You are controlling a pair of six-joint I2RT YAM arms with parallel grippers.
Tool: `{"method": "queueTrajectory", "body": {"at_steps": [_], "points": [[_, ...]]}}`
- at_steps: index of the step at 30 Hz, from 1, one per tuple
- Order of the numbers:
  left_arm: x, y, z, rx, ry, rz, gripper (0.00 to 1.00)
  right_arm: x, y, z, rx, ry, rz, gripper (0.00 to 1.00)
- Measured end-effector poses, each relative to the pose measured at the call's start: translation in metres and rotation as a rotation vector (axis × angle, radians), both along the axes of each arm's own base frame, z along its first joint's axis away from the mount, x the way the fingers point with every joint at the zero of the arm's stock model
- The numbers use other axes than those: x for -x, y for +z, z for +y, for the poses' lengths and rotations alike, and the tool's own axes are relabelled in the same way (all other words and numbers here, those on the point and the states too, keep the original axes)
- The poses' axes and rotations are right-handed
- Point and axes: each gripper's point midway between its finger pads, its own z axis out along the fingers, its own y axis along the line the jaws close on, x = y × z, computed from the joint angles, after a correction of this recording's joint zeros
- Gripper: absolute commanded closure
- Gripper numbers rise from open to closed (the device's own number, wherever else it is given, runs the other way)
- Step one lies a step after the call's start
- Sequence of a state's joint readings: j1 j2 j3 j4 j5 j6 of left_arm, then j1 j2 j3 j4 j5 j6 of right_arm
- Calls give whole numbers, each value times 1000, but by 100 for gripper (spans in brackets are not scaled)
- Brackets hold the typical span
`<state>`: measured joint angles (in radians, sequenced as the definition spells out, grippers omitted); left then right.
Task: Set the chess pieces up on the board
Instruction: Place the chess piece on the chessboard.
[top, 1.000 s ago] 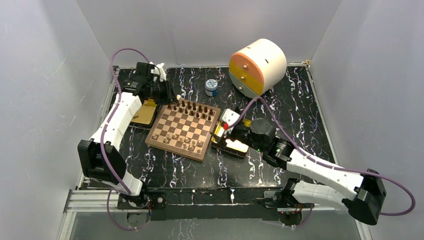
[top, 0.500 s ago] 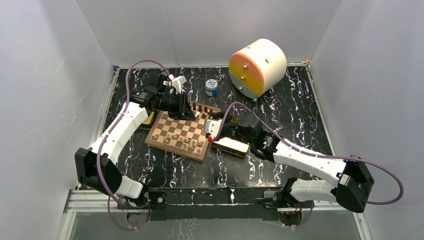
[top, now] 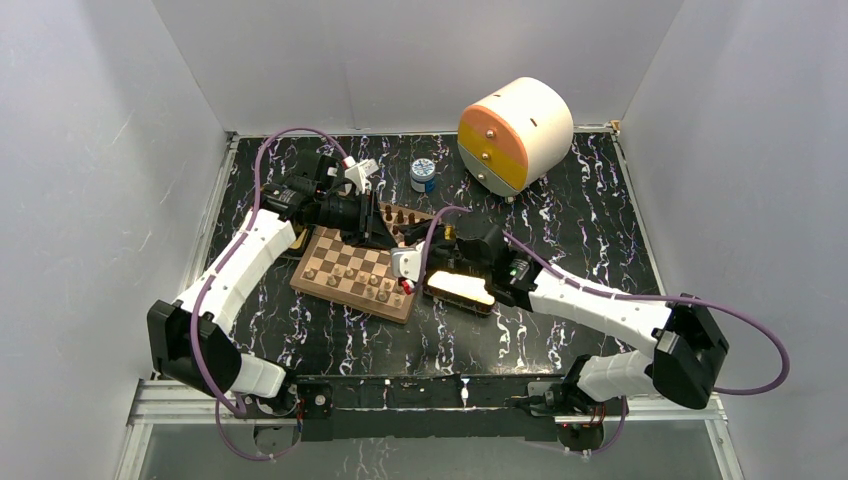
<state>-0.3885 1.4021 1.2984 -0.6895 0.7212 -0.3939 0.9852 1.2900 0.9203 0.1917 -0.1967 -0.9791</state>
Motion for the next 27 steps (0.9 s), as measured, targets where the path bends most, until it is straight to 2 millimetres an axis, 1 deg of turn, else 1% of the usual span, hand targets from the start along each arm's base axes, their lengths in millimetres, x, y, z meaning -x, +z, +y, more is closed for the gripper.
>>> {"method": "queueTrajectory", "body": {"at_steps": [3, 8, 10, 14, 17, 21, 25, 27], "points": [[3, 2, -1, 13, -12, 3, 96, 2, -7, 1, 26, 18, 0, 52], [5, 4, -2, 21, -18, 8, 96, 3, -16, 0, 61, 27, 1, 70], [6, 4, -2, 20, -18, 11, 96, 3, -16, -1, 61, 25, 3, 76], [4, 8, -1, 12, -3, 7, 93, 2, -13, 0, 31, 3, 41, 92], [-1, 14, 1, 3, 18, -23, 91, 0, -9, 1, -20, -29, 96, 99], [-4, 21, 4, -4, 48, -59, 86, 1, -4, 4, -98, -62, 175, 100], [-7, 26, 6, -8, 74, -85, 83, 0, -2, 5, -160, -91, 244, 100], [-9, 29, 6, -2, 85, -96, 77, -1, 1, 5, -186, -110, 274, 100]]}}
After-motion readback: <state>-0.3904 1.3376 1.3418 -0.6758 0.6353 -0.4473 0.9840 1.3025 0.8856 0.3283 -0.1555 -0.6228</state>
